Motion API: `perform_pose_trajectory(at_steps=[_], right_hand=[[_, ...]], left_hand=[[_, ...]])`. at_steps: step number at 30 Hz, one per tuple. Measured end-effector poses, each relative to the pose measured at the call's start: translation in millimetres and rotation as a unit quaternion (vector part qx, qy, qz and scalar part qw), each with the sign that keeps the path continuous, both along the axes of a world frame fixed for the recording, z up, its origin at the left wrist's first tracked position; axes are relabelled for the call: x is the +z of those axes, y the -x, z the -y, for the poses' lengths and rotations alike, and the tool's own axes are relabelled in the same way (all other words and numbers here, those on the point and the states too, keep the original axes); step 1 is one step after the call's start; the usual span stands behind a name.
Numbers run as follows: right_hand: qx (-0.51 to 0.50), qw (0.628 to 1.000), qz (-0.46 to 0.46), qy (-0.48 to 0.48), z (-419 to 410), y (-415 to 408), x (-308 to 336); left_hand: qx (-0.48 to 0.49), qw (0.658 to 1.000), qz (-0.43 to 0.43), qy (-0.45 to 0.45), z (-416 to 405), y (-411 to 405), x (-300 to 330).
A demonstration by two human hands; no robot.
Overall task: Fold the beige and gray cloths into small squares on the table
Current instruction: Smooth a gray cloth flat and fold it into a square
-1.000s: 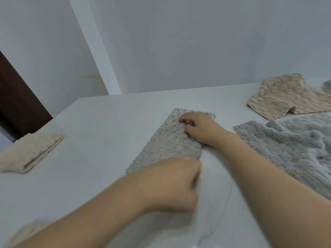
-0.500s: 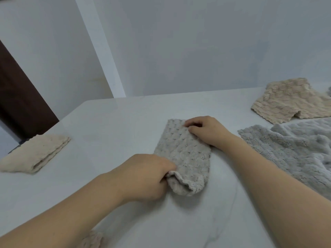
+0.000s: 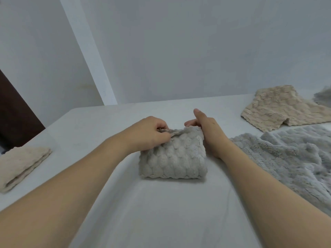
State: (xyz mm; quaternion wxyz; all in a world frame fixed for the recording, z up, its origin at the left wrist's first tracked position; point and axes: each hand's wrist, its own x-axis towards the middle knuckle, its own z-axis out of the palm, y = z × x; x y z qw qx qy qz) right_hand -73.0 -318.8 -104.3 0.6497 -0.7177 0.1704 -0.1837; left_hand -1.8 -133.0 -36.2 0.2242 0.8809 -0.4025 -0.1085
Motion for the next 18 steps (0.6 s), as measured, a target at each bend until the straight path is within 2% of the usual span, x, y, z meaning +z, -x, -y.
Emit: perform_pose_trajectory(at_steps=[4,6,9,10,14,18], right_hand=[[0.036,0.995,-0.042,0.085,1,0,0],[0.047,0.984,-0.055,0.163,2,-1,-2],[-0.002,0.925,-0.115,0.363,4,-1,-1],[-0.016,0.907,-0.129,0.400,5,-1,-1],[-0.004,0.902,-0.145,0.408,7,-3,-5],[-0.001,0.900,-0.137,0.414,8,-5,-7]], left_hand=[[0.031,1.000,0.004,0.002,16,-23,-27],[0.037,0.999,-0.012,0.010,16,-26,-35],[0.056,0.994,-0.080,0.049,12,-29,-37],[0.069,0.991,-0.101,0.059,10,-31,-37],[0.145,0.982,-0.095,0.074,11,-36,-43],[0.190,0.982,0.010,0.005,18,-34,-56]])
